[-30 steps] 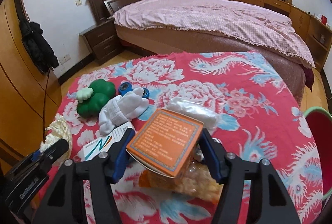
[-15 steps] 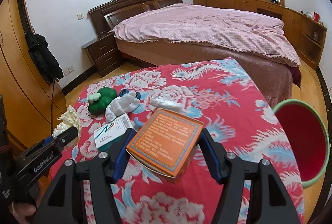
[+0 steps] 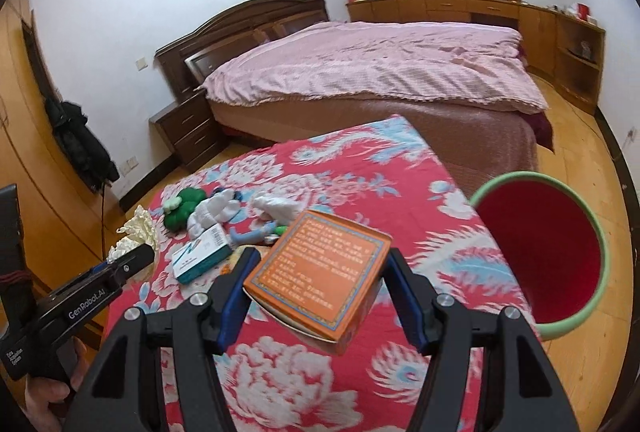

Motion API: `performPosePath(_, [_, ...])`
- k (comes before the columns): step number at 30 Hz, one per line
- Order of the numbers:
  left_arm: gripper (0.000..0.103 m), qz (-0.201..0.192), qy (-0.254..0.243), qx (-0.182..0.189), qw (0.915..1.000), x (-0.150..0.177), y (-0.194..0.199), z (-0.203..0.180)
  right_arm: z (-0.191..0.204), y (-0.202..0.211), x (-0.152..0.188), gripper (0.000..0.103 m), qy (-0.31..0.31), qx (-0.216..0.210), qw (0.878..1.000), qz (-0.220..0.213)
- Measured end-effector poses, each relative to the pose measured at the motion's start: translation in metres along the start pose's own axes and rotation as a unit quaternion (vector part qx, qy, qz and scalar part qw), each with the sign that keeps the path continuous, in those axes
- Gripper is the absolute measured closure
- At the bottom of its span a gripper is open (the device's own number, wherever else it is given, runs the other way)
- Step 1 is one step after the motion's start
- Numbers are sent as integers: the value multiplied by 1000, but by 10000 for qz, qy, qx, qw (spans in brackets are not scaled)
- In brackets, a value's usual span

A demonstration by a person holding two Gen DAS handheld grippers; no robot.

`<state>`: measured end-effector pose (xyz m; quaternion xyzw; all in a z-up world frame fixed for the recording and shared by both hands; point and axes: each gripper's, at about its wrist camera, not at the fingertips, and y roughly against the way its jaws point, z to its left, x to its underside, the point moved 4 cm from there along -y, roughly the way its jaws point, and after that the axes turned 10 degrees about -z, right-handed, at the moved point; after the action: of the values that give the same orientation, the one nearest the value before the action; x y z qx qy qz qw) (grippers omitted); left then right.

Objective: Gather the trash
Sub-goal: 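Carry the orange box and crumpled plastic over the red bin and open both tools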

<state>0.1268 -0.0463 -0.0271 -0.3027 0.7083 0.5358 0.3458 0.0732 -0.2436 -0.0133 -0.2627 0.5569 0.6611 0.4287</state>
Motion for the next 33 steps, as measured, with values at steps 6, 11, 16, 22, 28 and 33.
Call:
performPosePath(6, [69,149,-204,293,9992,5,-10,-37,-42,13,-2,37,-264,315,9991,-109])
performPosePath(11, [69,345,-397,593,9969,10,-24,-73,-78,21,-5,37,-507,591,9968,-203])
performPosePath(16, [69,502,-680,870,9926,15,-36,-113,-114,27,-8,37,-730,843,9933,-293])
performPosePath(22, [69,674,-956,1190,9860,19,-52,-161,-155,28,-13,37,-930,1092,9890,-348])
performPosePath(28, [69,830,-1192,1428,9790,22,-72,-204,-193,25,-17,37,-1038,1345,9848,-376])
performPosePath(33, [69,1000,-1359,1645,9718,33,-89,-236,-222,17,-15,37,-1132,1544,9810,-323])
